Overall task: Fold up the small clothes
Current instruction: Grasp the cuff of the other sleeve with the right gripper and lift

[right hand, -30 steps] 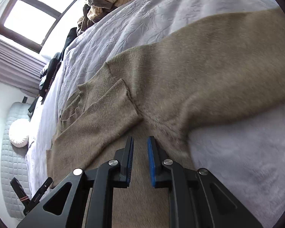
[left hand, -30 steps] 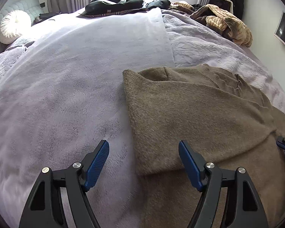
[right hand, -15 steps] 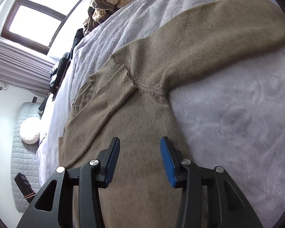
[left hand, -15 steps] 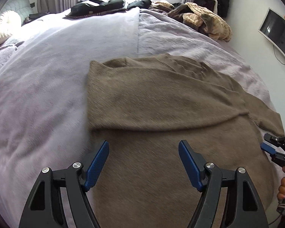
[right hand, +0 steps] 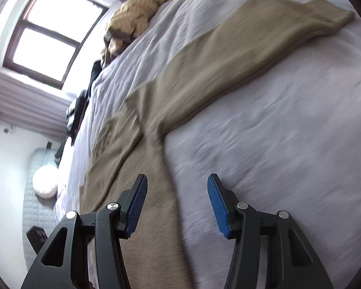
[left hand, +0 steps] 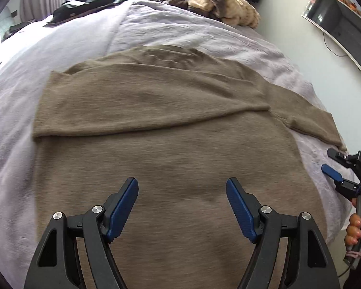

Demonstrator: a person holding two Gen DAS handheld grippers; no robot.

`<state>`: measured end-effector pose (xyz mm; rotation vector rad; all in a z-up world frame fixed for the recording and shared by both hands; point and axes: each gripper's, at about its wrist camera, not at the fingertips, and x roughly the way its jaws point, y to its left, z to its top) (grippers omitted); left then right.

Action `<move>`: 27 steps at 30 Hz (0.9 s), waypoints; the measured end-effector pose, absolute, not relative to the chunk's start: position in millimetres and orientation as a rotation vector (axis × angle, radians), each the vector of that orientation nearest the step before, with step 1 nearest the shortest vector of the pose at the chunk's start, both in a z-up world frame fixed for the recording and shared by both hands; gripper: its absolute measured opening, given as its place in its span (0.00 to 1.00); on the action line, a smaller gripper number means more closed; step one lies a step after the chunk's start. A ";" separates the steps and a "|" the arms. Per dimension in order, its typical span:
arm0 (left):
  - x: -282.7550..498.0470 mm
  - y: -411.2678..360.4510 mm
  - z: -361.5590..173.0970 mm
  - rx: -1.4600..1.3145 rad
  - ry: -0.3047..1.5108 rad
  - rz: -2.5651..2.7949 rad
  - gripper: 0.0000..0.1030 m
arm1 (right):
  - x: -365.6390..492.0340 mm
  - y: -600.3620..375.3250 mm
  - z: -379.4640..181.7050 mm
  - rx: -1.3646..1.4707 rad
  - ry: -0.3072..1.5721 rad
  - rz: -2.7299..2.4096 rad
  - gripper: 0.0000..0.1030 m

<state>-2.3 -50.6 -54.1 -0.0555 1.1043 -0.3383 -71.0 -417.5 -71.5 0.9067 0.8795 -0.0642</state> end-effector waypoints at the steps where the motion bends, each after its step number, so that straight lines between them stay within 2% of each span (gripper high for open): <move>1: -2.6 -56.2 -54.4 -0.050 1.107 -0.340 0.74 | -73.4 -427.9 -70.5 0.921 0.861 -0.078 0.54; 12: 3.7 -115.9 -55.6 -0.016 1.142 -0.337 0.74 | -85.6 -537.3 -65.8 1.071 0.662 -0.244 0.54; 24: 14.8 -129.4 -59.4 0.006 1.157 -0.297 0.74 | -65.9 -580.6 -84.5 1.262 0.518 -0.206 0.54; 25: 16.0 -128.7 -60.2 0.005 1.159 -0.296 0.74 | -62.6 -581.6 -85.0 1.265 0.517 -0.201 0.49; 26: 16.8 -128.1 -60.6 0.006 1.161 -0.293 0.74 | -58.0 -579.3 -84.6 1.264 0.517 -0.199 0.29; 27: 17.8 -126.9 -60.9 0.009 1.160 -0.291 0.74 | -50.8 -578.3 -82.9 1.260 0.523 -0.188 0.15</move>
